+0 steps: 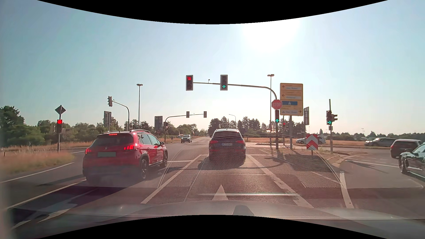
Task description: Follow the waypoints while adhering to traffic rules and regulations
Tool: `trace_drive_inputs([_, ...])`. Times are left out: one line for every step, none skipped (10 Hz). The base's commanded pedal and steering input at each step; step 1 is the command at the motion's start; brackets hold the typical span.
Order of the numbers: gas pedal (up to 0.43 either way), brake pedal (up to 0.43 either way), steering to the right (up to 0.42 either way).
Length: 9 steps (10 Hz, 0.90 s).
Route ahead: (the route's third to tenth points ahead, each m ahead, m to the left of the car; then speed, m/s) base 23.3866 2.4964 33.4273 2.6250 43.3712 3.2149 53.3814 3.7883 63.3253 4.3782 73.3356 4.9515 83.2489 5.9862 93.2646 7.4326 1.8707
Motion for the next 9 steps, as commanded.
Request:
trace_drive_inputs([0.268, 0.000, 0.000])
trace_drive_inputs([0.268, 0.000, 0.000])
trace_drive_inputs([0.268, 0.000, 0.000])
trace_drive_inputs([0.268, 0.000, 0.000])
trace_drive_inputs([0.268, 0.000, 0.000])
trace_drive_inputs([0.268, 0.000, 0.000])
trace_drive_inputs([0.268, 0.000, 0.000])
trace_drive_inputs([0.268, 0.000, 0.000])
trace_drive_inputs([0.280, 0.000, 0.000])
